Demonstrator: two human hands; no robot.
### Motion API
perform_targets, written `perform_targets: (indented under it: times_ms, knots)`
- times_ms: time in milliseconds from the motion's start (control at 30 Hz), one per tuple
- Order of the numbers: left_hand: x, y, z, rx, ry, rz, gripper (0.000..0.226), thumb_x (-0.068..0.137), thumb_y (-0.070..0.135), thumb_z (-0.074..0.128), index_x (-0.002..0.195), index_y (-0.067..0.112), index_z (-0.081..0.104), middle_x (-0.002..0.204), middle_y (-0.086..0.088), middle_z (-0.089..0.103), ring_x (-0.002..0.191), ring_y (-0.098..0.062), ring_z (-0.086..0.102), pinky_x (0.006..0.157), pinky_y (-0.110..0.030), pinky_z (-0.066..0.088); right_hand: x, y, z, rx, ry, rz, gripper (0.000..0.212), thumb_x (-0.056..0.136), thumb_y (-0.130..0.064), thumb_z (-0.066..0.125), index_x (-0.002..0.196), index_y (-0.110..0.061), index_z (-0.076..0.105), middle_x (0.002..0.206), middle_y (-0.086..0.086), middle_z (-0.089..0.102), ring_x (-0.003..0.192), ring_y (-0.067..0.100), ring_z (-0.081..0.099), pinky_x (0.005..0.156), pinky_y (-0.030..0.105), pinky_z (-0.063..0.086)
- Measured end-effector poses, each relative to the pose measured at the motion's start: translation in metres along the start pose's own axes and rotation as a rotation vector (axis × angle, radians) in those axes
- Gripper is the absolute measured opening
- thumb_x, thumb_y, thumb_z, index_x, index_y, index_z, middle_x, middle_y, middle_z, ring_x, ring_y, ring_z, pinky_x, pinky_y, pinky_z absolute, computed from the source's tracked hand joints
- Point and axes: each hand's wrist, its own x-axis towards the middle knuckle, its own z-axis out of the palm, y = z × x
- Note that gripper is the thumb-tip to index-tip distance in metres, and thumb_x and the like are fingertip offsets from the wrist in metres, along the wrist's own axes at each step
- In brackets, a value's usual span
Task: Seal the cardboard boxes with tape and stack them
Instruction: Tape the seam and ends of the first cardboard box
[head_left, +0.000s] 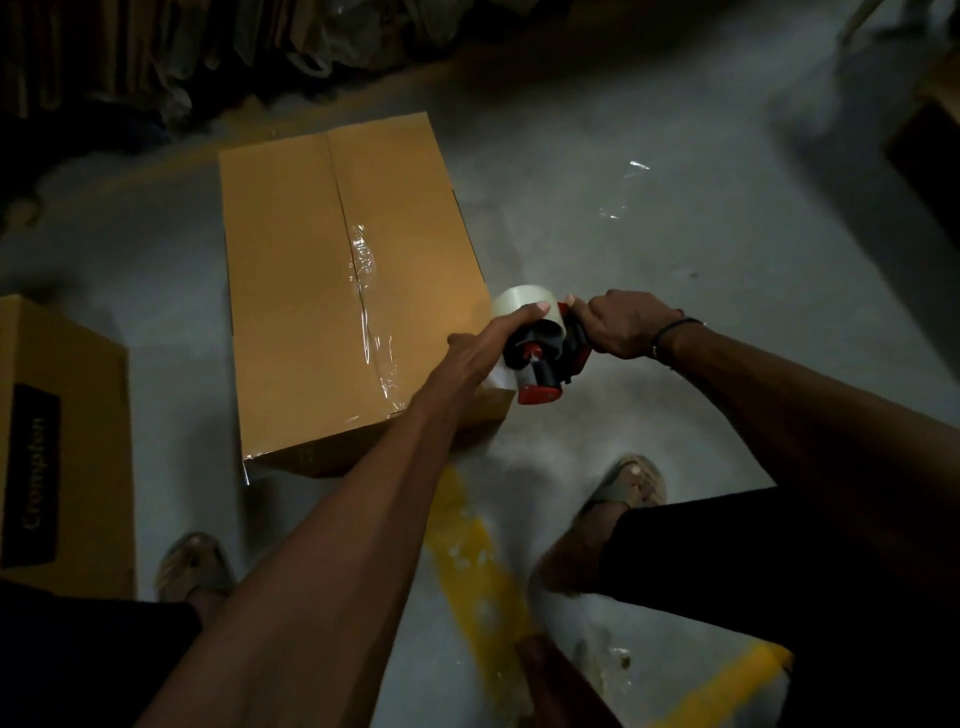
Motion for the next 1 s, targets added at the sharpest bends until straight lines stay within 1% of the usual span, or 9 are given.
perform_targets:
  times_ms: [67, 167, 267, 433, 533, 600, 667, 833, 1000]
  knots:
    - [-0.007, 0.001, 0.004, -0.001, 0.007, 0.042, 0.134, 0.053, 0.079, 0.083, 0.154, 0.013, 0.024, 0.137, -0.003, 0.045, 0.105, -0.027, 0.056, 0.073, -0.032, 0.049, -0.002, 0.000, 0.001, 0.040, -0.003, 0.020, 0.070, 0.109, -0.051, 0.013, 0.069, -0.017, 0.059, 0.064, 0.001, 0.060, 0.064, 0.018, 0.057, 0.070, 0.034, 0.046]
    - [0.030, -0.016, 0.007, 0.111, 0.050, 0.032, 0.143, 0.029, 0.100, 0.071, 0.145, 0.020, 0.044, 0.132, -0.007, 0.062, 0.108, -0.032, 0.063, 0.092, -0.049, 0.053, -0.008, 0.003, 0.008, -0.018, 0.031, 0.062, 0.064, 0.108, -0.052, 0.013, 0.070, -0.018, 0.051, 0.071, 0.005, 0.056, 0.071, 0.027, 0.056, 0.070, 0.034, 0.041]
    - [0.085, -0.037, 0.013, 0.198, 0.062, 0.003, 0.140, 0.018, 0.104, 0.065, 0.134, 0.026, 0.059, 0.126, -0.009, 0.069, 0.106, -0.037, 0.066, 0.093, -0.054, 0.053, -0.017, 0.009, 0.026, -0.003, 0.076, 0.130, 0.062, 0.107, -0.054, 0.013, 0.069, -0.020, 0.048, 0.078, 0.011, 0.058, 0.073, 0.030, 0.054, 0.069, 0.034, 0.039]
    - [0.013, -0.008, 0.003, 0.335, 0.030, 0.026, 0.165, 0.025, 0.110, 0.051, 0.161, 0.021, 0.025, 0.164, -0.013, 0.030, 0.137, -0.043, 0.044, 0.110, -0.059, 0.040, -0.037, 0.015, 0.061, 0.133, 0.225, 0.404, 0.066, 0.106, -0.056, 0.012, 0.080, -0.014, 0.056, 0.085, 0.017, 0.063, 0.081, 0.037, 0.062, 0.069, 0.037, 0.040]
    - [0.016, -0.014, -0.013, 0.428, -0.004, 0.053, 0.133, 0.054, 0.102, 0.043, 0.156, 0.018, 0.032, 0.157, -0.017, 0.042, 0.134, -0.041, 0.049, 0.112, -0.061, 0.036, -0.044, 0.008, 0.080, 0.161, 0.289, 0.605, 0.067, 0.108, -0.052, 0.016, 0.086, -0.010, 0.062, 0.092, 0.021, 0.068, 0.084, 0.039, 0.064, 0.067, 0.037, 0.040]
    - [0.019, -0.025, -0.022, 0.554, 0.081, 0.155, 0.076, 0.078, 0.076, 0.051, 0.132, 0.024, 0.047, 0.130, -0.010, 0.064, 0.121, -0.035, 0.057, 0.112, -0.059, 0.033, -0.043, -0.002, 0.094, 0.218, 0.257, 0.670, 0.066, 0.109, -0.048, 0.019, 0.092, -0.005, 0.066, 0.097, 0.023, 0.069, 0.089, 0.040, 0.064, 0.070, 0.038, 0.041]
    - [0.017, -0.039, -0.027, 0.669, 0.155, 0.306, 0.035, 0.094, 0.054, 0.059, 0.117, 0.031, 0.047, 0.101, -0.002, 0.069, 0.109, -0.030, 0.061, 0.105, -0.051, 0.031, -0.038, -0.010, 0.111, 0.329, 0.193, 0.694, 0.062, 0.109, -0.045, 0.024, 0.104, 0.001, 0.066, 0.106, 0.025, 0.068, 0.098, 0.042, 0.064, 0.076, 0.041, 0.046]
    - [0.012, -0.068, -0.027, 0.682, 0.272, 0.536, 0.028, 0.096, 0.042, 0.064, 0.118, 0.037, 0.048, 0.082, 0.007, 0.070, 0.094, -0.022, 0.064, 0.083, -0.040, 0.027, -0.020, -0.029, 0.169, 0.432, -0.045, 0.716, 0.051, 0.093, -0.040, 0.047, 0.125, -0.001, 0.057, 0.125, 0.025, 0.054, 0.116, 0.047, 0.053, 0.096, 0.047, 0.044]
    - [0.017, -0.083, -0.025, 0.637, 0.348, 0.649, 0.026, 0.096, 0.046, 0.061, 0.120, 0.040, 0.051, 0.077, 0.009, 0.064, 0.085, -0.014, 0.059, 0.081, -0.038, 0.026, -0.014, -0.052, 0.192, 0.460, -0.048, 0.769, 0.043, 0.097, -0.025, 0.057, 0.131, 0.000, 0.050, 0.130, 0.024, 0.049, 0.122, 0.045, 0.047, 0.099, 0.050, 0.044]
